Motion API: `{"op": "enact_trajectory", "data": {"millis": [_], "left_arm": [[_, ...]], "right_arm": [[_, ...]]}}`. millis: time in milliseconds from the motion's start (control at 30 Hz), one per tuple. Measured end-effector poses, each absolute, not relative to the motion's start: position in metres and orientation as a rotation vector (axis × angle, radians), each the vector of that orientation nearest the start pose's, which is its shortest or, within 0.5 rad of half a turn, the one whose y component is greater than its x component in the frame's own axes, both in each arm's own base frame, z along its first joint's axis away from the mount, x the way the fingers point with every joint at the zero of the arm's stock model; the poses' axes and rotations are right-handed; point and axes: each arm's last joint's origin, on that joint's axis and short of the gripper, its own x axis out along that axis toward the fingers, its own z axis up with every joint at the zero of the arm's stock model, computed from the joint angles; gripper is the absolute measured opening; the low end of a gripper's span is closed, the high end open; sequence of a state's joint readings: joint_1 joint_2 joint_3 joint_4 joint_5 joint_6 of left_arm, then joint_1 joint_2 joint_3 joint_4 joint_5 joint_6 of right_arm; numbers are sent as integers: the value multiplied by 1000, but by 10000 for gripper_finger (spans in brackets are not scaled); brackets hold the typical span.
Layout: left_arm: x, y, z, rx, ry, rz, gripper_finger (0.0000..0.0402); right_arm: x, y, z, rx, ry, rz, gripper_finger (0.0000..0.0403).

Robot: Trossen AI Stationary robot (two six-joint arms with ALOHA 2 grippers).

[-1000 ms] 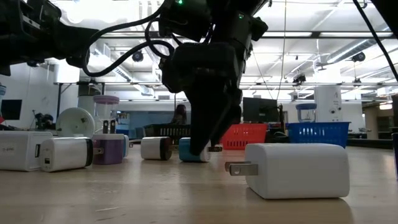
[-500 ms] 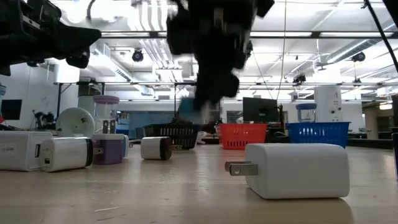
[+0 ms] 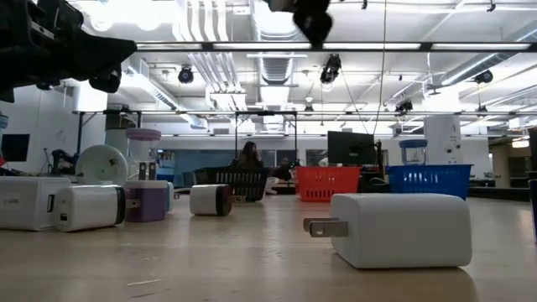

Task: Pick & Place Office items
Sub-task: Put the right blue charger adapter into the black bin

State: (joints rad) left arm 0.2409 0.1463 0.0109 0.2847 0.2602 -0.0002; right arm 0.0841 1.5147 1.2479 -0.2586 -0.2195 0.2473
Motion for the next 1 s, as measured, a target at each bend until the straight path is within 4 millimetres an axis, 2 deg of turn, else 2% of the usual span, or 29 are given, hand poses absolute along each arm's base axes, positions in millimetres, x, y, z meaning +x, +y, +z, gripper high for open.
{"op": "enact_trajectory", "data": {"millis": [167,367,600,733,1000], "left_arm": [[103,18,182,35,-141,-19,14],[103,18,182,35,-140,-19,14],[103,18,182,34,-138,-11,14],[103,18,181,32,-133,4,14],[103,19,181,31,-129,23,14]], "right_arm": [[287,24,319,258,322,207,124],[229,16,300,239,146,140,124],[180,11,281,257,-9,93,124],[161,10,268,226,-102,92,124],[145,9,238,120,-212,93,124]]}}
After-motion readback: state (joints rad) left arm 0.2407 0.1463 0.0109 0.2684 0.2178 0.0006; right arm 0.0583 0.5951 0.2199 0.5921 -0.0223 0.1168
